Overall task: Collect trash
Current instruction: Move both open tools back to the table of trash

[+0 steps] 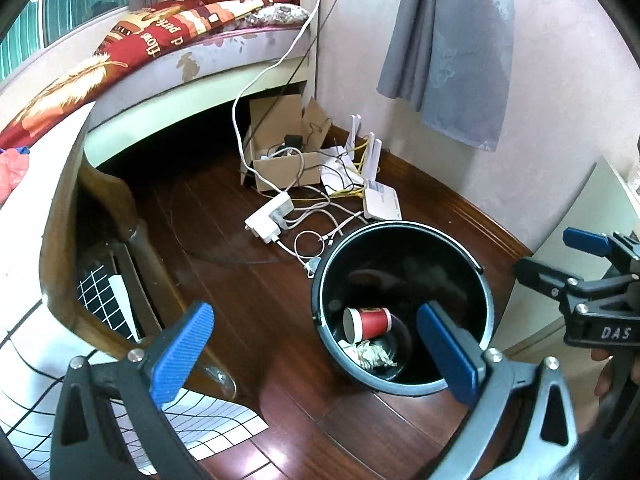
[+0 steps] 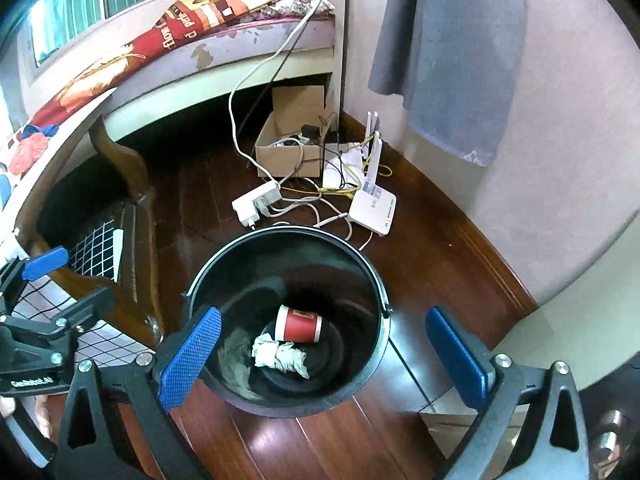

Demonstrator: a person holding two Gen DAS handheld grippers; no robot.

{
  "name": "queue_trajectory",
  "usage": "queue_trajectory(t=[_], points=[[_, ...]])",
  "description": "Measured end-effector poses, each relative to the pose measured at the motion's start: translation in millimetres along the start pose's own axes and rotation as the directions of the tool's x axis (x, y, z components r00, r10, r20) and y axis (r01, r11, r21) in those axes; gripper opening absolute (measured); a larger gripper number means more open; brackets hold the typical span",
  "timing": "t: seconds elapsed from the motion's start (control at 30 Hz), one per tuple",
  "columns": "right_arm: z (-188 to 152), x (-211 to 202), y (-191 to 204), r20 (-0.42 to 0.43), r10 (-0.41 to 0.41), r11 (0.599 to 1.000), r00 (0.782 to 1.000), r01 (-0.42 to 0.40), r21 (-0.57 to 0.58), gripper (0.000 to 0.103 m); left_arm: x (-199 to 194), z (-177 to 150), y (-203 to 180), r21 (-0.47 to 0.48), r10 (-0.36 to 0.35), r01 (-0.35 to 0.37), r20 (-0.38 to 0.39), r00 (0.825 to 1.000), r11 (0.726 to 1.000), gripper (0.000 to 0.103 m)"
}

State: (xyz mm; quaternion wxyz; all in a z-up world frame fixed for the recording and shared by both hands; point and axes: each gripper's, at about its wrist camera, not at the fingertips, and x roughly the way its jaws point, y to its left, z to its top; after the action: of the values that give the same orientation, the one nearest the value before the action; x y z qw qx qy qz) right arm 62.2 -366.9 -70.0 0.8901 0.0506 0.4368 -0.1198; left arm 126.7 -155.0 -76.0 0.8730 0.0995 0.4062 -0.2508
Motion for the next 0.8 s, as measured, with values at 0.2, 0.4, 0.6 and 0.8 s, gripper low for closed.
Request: queue_trajectory(t=[0.2,0.4,0.6,0.8], points=[[-3.4,-20.1,8.9,0.008,-0.016,1.000,1.000,0.016,-0.027,0.103,-15.5,1.8,-2.4,0.005,0.002,-0.002,0.023,1.000,1.000,0.103],[-5.4,-38.5,10.9,0.025,-0.028,0.999,0.999,0.028,-0.015,0.103,-31.5,0.7,-2.4,0.000,0.004,-0.004,0.042,0.999,1.000,0.103],[-9.5,-51.9,16.5,0.043,-0.048,0.999,0.998,0.048,-0.020,0.103,-48.5,-0.7,1.0,-0.025,0.009,-0.008,0.054,0.999,1.000,0.103],[-12.3,-64.3,29.7,0.074,-0.059,0.997,0.996,0.061,-0.036,0.103,-71.5,-7.6,11.1,-0.046,0.074,-0.071,0.083,0.994,0.996,0.103]])
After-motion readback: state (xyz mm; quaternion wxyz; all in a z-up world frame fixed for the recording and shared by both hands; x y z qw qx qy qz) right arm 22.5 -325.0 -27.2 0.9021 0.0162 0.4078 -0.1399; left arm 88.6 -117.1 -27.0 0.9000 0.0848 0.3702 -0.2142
